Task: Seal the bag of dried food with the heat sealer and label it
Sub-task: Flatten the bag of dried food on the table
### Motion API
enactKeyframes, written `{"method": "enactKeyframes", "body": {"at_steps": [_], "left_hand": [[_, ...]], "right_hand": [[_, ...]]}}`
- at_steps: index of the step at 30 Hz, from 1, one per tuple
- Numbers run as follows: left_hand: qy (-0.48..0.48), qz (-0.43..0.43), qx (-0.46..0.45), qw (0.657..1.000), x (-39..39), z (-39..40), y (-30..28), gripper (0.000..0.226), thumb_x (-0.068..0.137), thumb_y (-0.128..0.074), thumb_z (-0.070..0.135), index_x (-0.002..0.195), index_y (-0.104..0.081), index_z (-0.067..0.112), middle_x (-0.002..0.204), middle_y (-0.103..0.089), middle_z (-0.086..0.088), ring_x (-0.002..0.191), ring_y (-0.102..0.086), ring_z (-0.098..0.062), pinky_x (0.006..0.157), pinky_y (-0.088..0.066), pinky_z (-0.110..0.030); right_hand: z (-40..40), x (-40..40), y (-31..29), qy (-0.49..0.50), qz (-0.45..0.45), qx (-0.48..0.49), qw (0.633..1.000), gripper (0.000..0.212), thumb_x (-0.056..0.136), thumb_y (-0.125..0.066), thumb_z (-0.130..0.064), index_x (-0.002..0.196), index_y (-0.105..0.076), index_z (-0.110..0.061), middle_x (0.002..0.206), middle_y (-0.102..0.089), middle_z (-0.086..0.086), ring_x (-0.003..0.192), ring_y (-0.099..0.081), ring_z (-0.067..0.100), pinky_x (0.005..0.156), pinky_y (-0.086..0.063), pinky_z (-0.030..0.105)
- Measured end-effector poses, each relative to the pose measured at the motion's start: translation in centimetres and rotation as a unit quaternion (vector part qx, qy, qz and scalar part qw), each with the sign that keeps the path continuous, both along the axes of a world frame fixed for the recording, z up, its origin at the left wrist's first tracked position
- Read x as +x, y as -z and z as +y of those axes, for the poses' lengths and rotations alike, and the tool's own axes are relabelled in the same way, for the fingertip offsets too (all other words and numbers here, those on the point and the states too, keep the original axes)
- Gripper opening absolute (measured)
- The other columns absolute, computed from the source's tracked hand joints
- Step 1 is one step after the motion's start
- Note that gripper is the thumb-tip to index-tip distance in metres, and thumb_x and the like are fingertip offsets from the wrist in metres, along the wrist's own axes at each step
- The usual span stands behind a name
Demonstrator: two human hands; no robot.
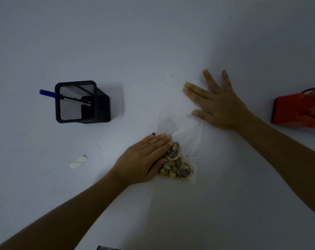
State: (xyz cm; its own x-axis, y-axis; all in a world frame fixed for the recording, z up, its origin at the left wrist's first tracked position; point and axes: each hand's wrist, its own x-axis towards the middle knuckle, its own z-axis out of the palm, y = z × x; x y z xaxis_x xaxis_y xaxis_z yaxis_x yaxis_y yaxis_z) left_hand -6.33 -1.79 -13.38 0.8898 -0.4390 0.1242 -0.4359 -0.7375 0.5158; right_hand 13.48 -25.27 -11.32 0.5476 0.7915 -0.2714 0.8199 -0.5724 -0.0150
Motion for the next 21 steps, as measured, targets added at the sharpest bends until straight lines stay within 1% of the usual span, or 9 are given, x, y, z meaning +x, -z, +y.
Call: {"method": "enactKeyframes", "body": {"at_steps": [2,4,8,10,12,15,18,21], "left_hand": [[-0.001,0.002,0.002,1.0,0.0,0.0,0.0,0.043,0.099,-0.044,0.029,0.133,-0.052,0.004,0.14,-0.051,-0.011,0.134,-0.045,-0.02,0.114,-0.035,-0.037],[0.0,0.006,0.007,1.0,-0.1,0.0,-0.1,0.044,0.099,-0.043,0.03,0.133,-0.053,0.004,0.141,-0.05,-0.011,0.134,-0.044,-0.019,0.114,-0.034,-0.036],[0.0,0.01,0.014,1.0,-0.1,0.0,-0.2,0.044,0.098,-0.045,0.029,0.134,-0.053,0.004,0.141,-0.05,-0.012,0.135,-0.043,-0.02,0.114,-0.033,-0.036],[0.001,0.01,0.016,1.0,-0.1,0.1,-0.2,0.044,0.097,-0.047,0.028,0.134,-0.052,0.005,0.14,-0.05,-0.012,0.135,-0.043,-0.019,0.115,-0.033,-0.036],[0.004,0.01,0.02,1.0,-0.1,0.1,-0.2,0.044,0.098,-0.046,0.029,0.134,-0.052,0.005,0.14,-0.05,-0.011,0.135,-0.043,-0.019,0.115,-0.032,-0.036],[0.006,0.011,0.019,1.0,-0.3,0.1,-0.3,0.044,0.098,-0.045,0.029,0.133,-0.052,0.004,0.141,-0.05,-0.011,0.134,-0.044,-0.019,0.115,-0.032,-0.036],[0.005,0.01,0.016,1.0,-0.2,0.1,-0.4,0.043,0.098,-0.045,0.028,0.133,-0.052,0.004,0.142,-0.049,-0.011,0.135,-0.043,-0.019,0.114,-0.034,-0.038],[0.002,0.018,0.014,1.0,-0.1,0.0,-0.4,0.043,0.098,-0.045,0.028,0.134,-0.052,0.004,0.142,-0.049,-0.01,0.135,-0.044,-0.019,0.113,-0.035,-0.039]], "right_hand": [[0.7,-0.9,-0.3,0.021,-0.004,0.016,1.0,0.072,0.096,-0.01,-0.062,0.151,-0.026,-0.017,0.157,-0.026,-0.001,0.147,-0.009,0.038,0.111,-0.004,0.07],[1.3,-3.1,-0.5,0.02,0.002,0.043,0.999,0.075,0.096,-0.008,-0.063,0.151,-0.025,-0.014,0.157,-0.027,0.003,0.146,-0.009,0.038,0.111,-0.003,0.068],[1.5,-9.3,-0.1,-0.067,0.044,0.073,0.994,0.075,0.094,-0.014,-0.064,0.15,-0.024,-0.015,0.157,-0.024,0.002,0.147,-0.009,0.035,0.114,-0.004,0.065],[0.9,-10.7,0.3,-0.074,0.06,0.07,0.993,0.075,0.094,-0.017,-0.064,0.151,-0.025,-0.016,0.158,-0.024,0.0,0.147,-0.01,0.034,0.113,-0.007,0.066],[0.1,-10.5,0.4,-0.071,0.065,0.057,0.994,0.073,0.095,-0.016,-0.064,0.151,-0.023,-0.019,0.158,-0.022,-0.001,0.147,-0.01,0.035,0.112,-0.008,0.067],[-1.2,-9.1,0.2,-0.093,0.057,0.021,0.994,0.071,0.095,-0.018,-0.065,0.152,-0.019,-0.023,0.159,-0.019,-0.005,0.147,-0.009,0.035,0.112,-0.005,0.068],[-2.1,-7.8,0.1,-0.105,0.038,0.009,0.994,0.069,0.095,-0.019,-0.064,0.152,-0.022,-0.024,0.157,-0.022,-0.006,0.146,-0.011,0.037,0.112,-0.004,0.068],[-2.9,-7.0,-0.1,-0.081,0.021,0.005,0.997,0.068,0.096,-0.021,-0.063,0.151,-0.025,-0.023,0.157,-0.024,-0.007,0.146,-0.012,0.038,0.111,-0.005,0.069]]}}
